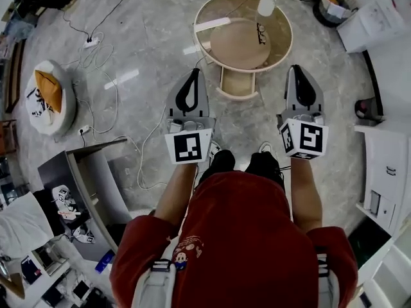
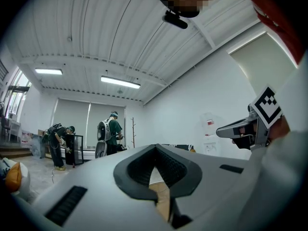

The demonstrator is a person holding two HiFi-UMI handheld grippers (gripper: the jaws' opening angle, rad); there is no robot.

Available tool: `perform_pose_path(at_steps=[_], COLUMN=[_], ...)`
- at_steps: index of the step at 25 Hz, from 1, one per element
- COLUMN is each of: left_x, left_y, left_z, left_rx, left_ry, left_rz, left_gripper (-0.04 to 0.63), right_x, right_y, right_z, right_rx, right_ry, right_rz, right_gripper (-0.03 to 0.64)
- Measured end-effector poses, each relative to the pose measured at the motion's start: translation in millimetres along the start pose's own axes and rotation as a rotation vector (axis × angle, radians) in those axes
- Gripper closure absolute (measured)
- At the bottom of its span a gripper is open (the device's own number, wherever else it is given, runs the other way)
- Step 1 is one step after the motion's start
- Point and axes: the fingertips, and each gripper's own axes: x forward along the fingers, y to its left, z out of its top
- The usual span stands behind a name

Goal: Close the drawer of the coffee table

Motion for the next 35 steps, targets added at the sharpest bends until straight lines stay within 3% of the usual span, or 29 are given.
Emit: perform_pose_path(at_steps=[3, 6, 11, 15, 19, 24, 30, 35], left_x=[8, 16, 26, 31, 22, 11, 10, 26], left_y=[10, 12, -8, -31, -51, -80, -95, -104], left_z=[-31, -60, -127, -221, -336, -473, -610, -701], left_rx=[0.021, -0.009, 0.039, 0.010, -0.086, -0.061, -0.037, 0.005], left_ry=[0.061, 0.020, -0.019, 0.026, 0.099, 0.143, 0.101, 0.027], left_rz=[-0.002, 0.021, 0.018, -0.016, -0.032, -0.080, -0.130, -0.165], left_gripper=[0.582, 0.582, 0.581, 0.581, 0.581, 0.582, 0.582, 0.581], right_x=[18, 37, 57, 66, 62, 55, 54, 60], right_y=[17, 32, 47, 59, 76, 93, 103, 112], right_z=[-27, -66, -150, -247, -357, -497, -652, -746], right_rx=[0.005, -0.005, 0.023, 0.058, 0.129, 0.150, 0.134, 0.122], right_ry=[0.031, 0.070, 0.097, 0.127, 0.170, 0.215, 0.230, 0.182], right_rz=[0.027, 0.070, 0.116, 0.119, 0.112, 0.040, -0.036, -0.085], right_gripper=[0.584, 0.584, 0.584, 0.584, 0.584, 0.584, 0.584, 0.584])
